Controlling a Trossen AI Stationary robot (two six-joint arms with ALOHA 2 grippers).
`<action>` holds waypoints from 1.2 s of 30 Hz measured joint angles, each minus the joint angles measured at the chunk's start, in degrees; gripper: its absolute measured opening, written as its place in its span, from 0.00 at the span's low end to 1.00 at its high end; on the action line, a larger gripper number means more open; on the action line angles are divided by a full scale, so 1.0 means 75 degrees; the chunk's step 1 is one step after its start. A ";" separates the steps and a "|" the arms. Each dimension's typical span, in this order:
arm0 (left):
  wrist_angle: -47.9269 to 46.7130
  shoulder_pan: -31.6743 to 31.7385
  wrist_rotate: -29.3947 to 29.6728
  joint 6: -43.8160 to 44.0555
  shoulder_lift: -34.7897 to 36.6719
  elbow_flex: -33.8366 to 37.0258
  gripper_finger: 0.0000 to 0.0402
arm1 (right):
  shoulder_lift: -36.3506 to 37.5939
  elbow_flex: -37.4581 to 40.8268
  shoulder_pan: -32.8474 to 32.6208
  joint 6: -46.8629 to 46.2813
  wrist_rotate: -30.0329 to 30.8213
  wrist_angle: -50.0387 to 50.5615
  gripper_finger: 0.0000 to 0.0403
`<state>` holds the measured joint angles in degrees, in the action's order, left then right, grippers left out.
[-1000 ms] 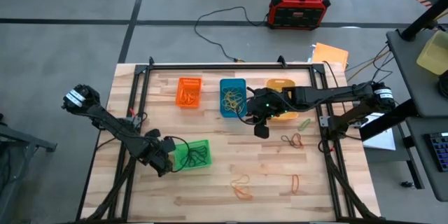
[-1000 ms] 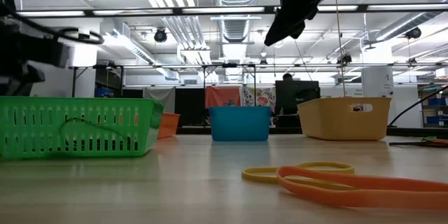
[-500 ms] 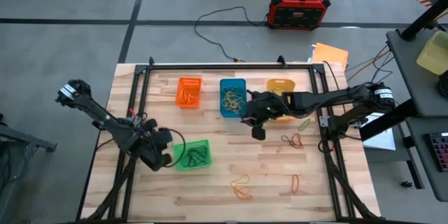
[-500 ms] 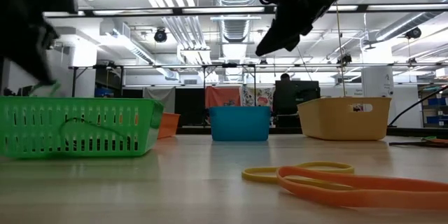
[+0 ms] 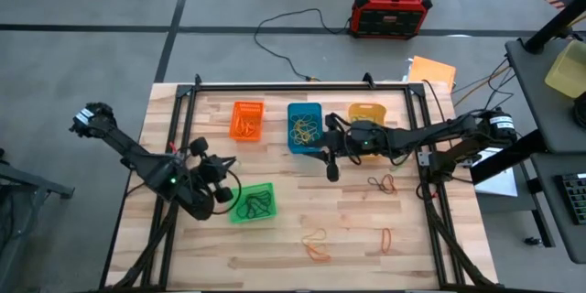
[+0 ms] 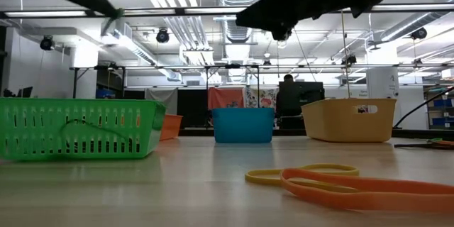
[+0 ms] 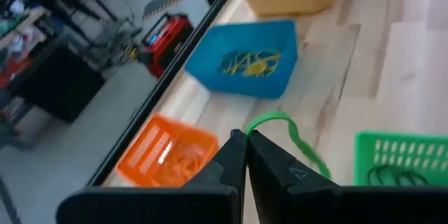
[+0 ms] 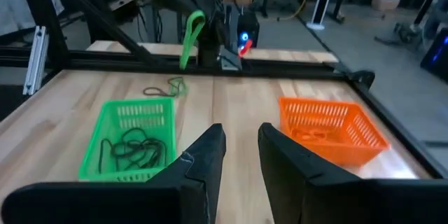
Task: Sort rubber bands into baskets
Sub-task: Put the green rubberband into the yellow bin
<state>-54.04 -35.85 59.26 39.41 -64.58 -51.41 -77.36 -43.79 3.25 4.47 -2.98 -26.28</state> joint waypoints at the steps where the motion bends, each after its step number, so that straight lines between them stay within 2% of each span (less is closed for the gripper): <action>1: 0.0347 0.0076 0.0004 -0.0397 -0.0003 0.0015 0.00 | 0.0000 -0.0003 0.0000 0.0071 0.0000 -0.0049 0.21; 4: 0.1723 0.0405 -0.0318 -0.1877 -0.0003 0.0147 0.00 | 0.0000 -0.0003 0.0000 0.0093 0.0002 -0.0126 0.23; 8: 0.4042 0.1133 -0.1359 -0.3912 -0.0003 0.0571 0.00 | 0.0000 -0.0003 -0.0041 0.0085 0.0006 -0.0210 0.25; 13: 0.6527 0.2078 -0.2013 -0.5495 -0.0082 0.1249 0.00 | 0.0000 -0.0003 -0.0272 0.0049 0.0006 -0.0200 0.29; 18: 0.8217 0.2790 -0.2852 -0.6099 -0.0367 0.1589 0.00 | 0.0000 -0.0003 -0.0494 -0.0230 0.0003 -0.0175 0.38; 23: 0.9365 0.3027 -0.3312 -0.6504 -0.0794 0.1590 0.00 | -0.0011 -0.0003 -0.0519 -0.0670 0.0023 -0.0284 0.49; 28: 1.0871 0.3073 -0.3543 -0.7011 -0.1363 0.1587 0.00 | -0.0597 -0.0009 -0.0519 -0.1066 0.0017 -0.1308 0.58; 36: 1.1093 0.3083 -0.3545 -0.7223 -0.1925 0.1194 0.00 | -0.1402 -0.0017 -0.0463 -0.1456 -0.0024 -0.2266 0.62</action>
<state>29.17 -12.73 32.67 -14.76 -79.01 -42.46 -87.88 -43.92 -0.22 -6.45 -3.16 -43.28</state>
